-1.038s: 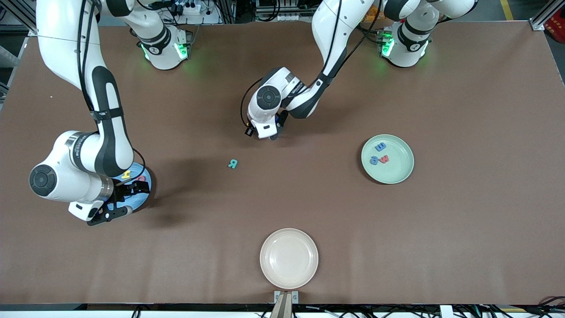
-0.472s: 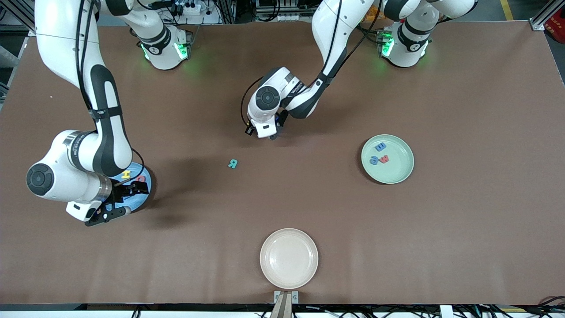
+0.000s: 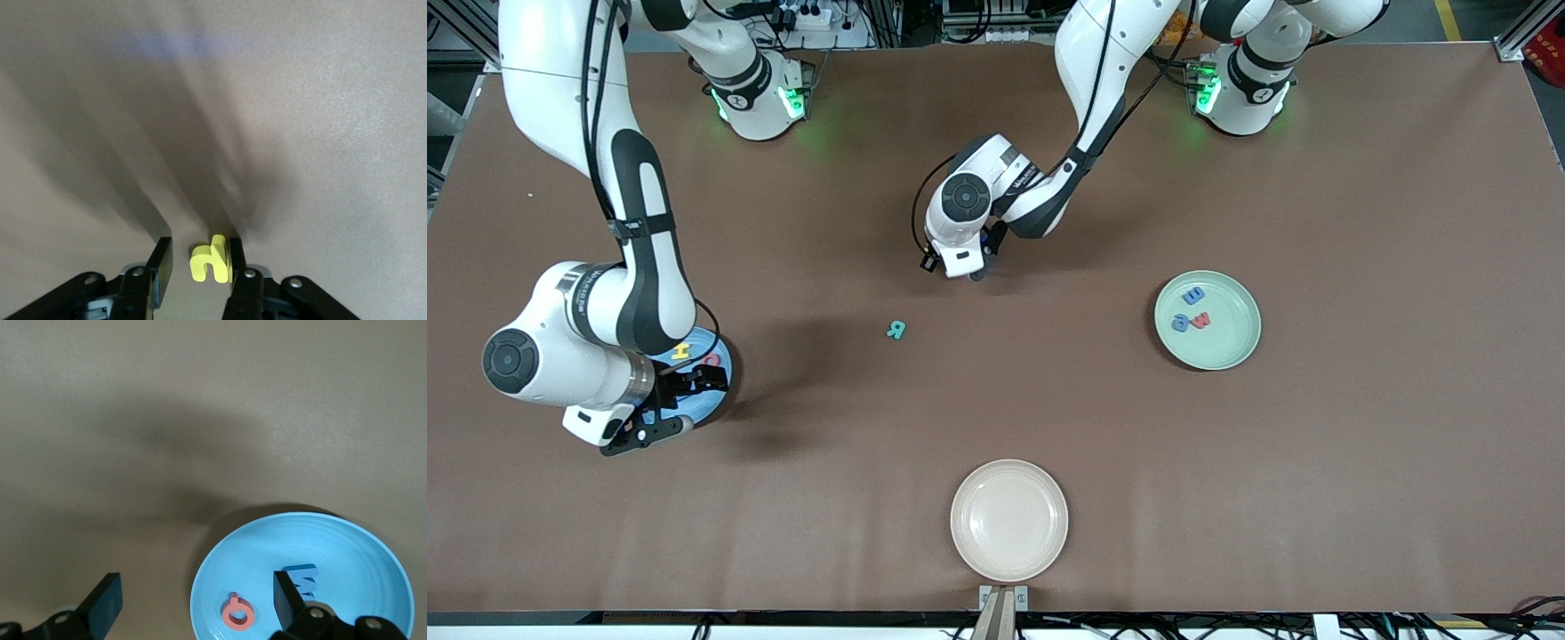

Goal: Sort uppercase to blue plate, lowercase to green plate
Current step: 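Close the left gripper on the yellow h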

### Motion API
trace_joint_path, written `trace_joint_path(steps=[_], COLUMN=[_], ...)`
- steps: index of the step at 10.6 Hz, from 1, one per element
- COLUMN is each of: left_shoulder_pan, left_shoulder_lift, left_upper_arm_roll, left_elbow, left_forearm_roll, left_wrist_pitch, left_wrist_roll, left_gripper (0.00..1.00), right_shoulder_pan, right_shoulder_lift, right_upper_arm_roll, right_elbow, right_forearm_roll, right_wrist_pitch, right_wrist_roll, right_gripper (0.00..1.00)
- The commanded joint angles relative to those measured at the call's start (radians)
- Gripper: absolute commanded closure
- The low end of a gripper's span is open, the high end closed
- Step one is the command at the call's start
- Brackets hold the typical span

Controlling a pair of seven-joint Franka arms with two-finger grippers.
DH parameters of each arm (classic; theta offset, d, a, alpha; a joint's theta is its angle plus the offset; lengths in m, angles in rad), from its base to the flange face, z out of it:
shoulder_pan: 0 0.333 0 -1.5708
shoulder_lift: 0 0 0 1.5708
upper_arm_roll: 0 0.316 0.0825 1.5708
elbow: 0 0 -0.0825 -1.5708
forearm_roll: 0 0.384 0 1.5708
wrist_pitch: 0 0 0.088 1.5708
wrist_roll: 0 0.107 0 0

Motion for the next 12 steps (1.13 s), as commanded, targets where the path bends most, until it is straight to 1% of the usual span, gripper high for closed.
trace_joint_path(steps=[1, 3, 7, 11, 12], left_shoulder_pan=[-0.008, -0.007, -0.007, -0.008, -0.008], left_shoulder_lift=[-0.001, -0.002, 0.004, 0.01, 0.01], left_upper_arm_roll=[0.005, 0.005, 0.008, 0.008, 0.009], left_elbow=[0.016, 0.024, 0.032, 0.028, 0.028], left_forearm_roll=[-0.025, -0.026, -0.026, -0.026, -0.026], left_wrist_pitch=[-0.016, -0.016, -0.01, -0.002, 0.017], left_wrist_roll=[-0.023, -0.055, -0.095, -0.095, -0.098], left_gripper=[0.59, 0.59, 0.59, 0.59, 0.59], right_shoulder_pan=[0.001, 0.0, -0.002, 0.0, 0.0], right_shoulder_lift=[-0.019, -0.023, -0.022, -0.02, -0.02], right_upper_arm_roll=[0.003, 0.0, -0.004, -0.004, -0.004], right_elbow=[-0.008, -0.008, -0.008, -0.008, -0.008], right_forearm_roll=[0.001, 0.001, 0.001, 0.001, -0.001], right_wrist_pitch=[-0.01, -0.01, -0.002, 0.001, 0.001], right_wrist_roll=[0.014, 0.049, 0.053, 0.052, 0.052], right_gripper=[0.0, 0.0, 0.0, 0.0, 0.0])
